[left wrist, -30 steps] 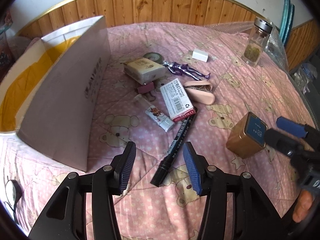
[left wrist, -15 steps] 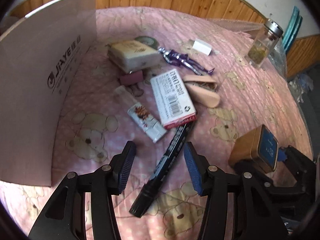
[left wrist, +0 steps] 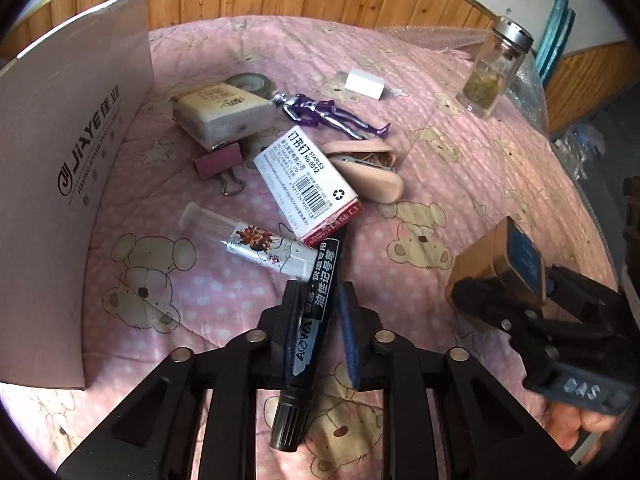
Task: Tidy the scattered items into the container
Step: 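Grasp the black marker with the left tool while the right tool grasps the gold tin, then lift the marker and tin and carry both toward the white box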
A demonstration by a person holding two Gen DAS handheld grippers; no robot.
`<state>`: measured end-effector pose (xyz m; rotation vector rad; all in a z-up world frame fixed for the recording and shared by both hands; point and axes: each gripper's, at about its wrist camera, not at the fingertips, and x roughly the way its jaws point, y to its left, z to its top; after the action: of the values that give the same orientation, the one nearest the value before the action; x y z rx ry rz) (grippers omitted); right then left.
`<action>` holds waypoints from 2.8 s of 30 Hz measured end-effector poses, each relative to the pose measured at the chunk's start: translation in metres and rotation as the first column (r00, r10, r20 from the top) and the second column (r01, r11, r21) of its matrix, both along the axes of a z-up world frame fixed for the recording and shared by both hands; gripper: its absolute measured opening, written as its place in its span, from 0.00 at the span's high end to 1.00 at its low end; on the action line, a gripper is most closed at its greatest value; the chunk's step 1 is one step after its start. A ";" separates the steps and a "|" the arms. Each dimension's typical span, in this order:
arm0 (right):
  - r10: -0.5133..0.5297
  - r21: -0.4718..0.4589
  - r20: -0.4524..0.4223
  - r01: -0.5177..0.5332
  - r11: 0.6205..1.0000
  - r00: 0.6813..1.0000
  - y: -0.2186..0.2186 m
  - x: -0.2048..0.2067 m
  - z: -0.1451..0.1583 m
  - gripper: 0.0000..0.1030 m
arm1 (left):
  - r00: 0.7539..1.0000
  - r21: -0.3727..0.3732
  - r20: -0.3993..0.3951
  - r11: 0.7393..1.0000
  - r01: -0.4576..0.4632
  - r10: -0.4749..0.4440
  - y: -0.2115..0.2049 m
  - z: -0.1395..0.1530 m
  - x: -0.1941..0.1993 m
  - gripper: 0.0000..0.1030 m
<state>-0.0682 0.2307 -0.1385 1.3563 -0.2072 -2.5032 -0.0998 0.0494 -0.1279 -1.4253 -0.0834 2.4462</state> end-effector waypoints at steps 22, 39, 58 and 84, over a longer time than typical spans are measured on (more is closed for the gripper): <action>0.007 -0.044 -0.036 -0.008 0.999 0.999 0.007 0.007 0.013 0.42 | 0.995 -0.082 -0.094 0.996 0.028 -0.035 0.012 0.032 0.018 0.87; 0.066 -0.090 -0.127 -0.077 0.993 0.990 -0.013 0.043 0.062 0.42 | 0.979 0.013 -0.191 0.997 -0.073 0.074 -0.024 0.100 0.046 0.87; 0.117 -0.089 -0.182 -0.135 0.987 0.976 -0.051 0.069 0.118 0.42 | 0.960 0.065 -0.244 0.990 -0.123 0.135 -0.050 0.135 0.063 0.87; 0.190 -0.104 -0.203 -0.214 0.971 0.961 -0.112 0.062 0.155 0.42 | 0.926 0.196 -0.245 0.950 -0.243 0.288 -0.136 0.154 0.076 0.87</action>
<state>-0.0062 0.1187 0.0170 1.0254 -0.1711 -2.3861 -0.0235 -0.0868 0.0264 -1.0579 -0.4316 2.7558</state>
